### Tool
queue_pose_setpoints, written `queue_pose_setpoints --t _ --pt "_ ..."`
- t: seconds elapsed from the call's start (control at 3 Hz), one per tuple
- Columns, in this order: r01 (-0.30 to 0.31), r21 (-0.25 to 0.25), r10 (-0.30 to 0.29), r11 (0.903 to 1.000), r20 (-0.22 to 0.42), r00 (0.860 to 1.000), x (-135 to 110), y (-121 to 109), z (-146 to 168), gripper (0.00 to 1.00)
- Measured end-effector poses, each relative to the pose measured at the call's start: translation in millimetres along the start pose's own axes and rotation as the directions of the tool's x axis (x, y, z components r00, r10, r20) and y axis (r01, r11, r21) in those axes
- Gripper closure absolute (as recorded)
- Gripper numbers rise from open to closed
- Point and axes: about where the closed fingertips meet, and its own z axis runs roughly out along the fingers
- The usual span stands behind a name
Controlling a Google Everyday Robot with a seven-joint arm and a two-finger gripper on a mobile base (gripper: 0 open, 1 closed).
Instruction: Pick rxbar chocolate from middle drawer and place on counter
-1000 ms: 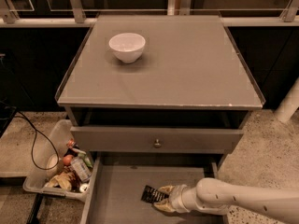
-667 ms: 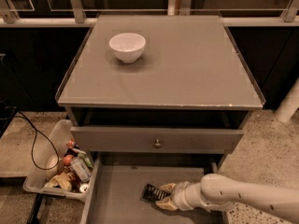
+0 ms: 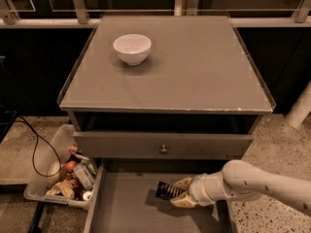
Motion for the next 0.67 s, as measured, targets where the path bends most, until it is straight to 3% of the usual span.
queue_pose_setpoints --t 0.33,0.67 --pt "0.011 0.009 -0.01 0.9999 -0.025 1.0 -24 -1 -43 1.0" --pt "0.017 0.09 -0.011 0.9958 -0.075 0.997 -49 -4 -77 1.0"
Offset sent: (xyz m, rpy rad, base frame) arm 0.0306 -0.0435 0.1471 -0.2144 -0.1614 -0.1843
